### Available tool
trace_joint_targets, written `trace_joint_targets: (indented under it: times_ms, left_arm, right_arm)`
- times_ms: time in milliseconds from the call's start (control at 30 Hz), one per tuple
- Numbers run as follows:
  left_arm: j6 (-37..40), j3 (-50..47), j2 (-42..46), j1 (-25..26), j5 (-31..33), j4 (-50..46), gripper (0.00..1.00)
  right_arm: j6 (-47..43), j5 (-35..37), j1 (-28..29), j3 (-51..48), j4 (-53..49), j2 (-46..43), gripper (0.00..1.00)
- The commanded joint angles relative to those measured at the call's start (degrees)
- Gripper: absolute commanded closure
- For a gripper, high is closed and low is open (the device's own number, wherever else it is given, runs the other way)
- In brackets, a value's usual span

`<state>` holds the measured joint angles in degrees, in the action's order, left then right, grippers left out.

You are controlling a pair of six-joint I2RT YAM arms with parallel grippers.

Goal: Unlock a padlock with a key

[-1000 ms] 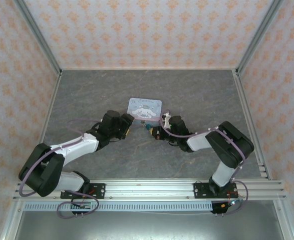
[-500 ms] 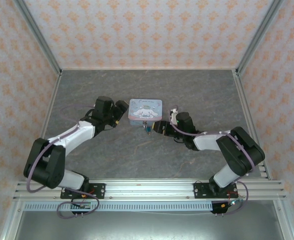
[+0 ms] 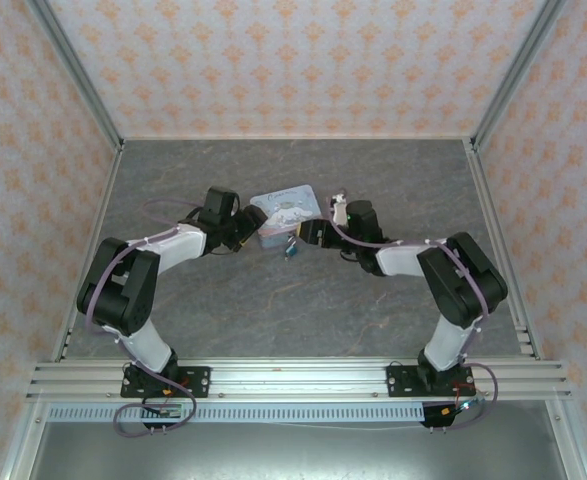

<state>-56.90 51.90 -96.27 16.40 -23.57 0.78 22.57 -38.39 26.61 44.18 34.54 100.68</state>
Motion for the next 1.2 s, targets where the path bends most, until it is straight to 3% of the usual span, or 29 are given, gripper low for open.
trace_joint_targets:
  times_ms: [0, 267, 733, 1033, 1167]
  left_arm:
    - [0.54, -3.92, 0.34, 0.62, 1.22, -3.81, 0.30]
    - [-0.74, -5.61, 1.36, 1.67, 2.74, -3.33, 0.30]
    - [-1.71, -5.01, 0.83, 2.14, 2.48, -3.08, 0.30]
    - [-1.90, -4.79, 0.53, 2.14, 2.63, -3.11, 0.30]
    - [-1.90, -4.93, 0.81, 2.17, 2.89, -3.28, 0.30]
  right_arm:
    - [-3.57, -1.33, -0.84, -0.30, 2.78, -1.26, 0.40]
    - [2.40, -5.06, 1.34, -8.51, 13.53, -0.17, 0.39]
    - [6.50, -4.62, 3.93, -2.80, 21.04, 10.41, 0.41]
    - [9.02, -6.86, 3.94, -1.17, 24.96, 13.88, 0.51]
    - [9.56, -7.45, 3.90, -1.23, 25.58, 14.37, 0.61]
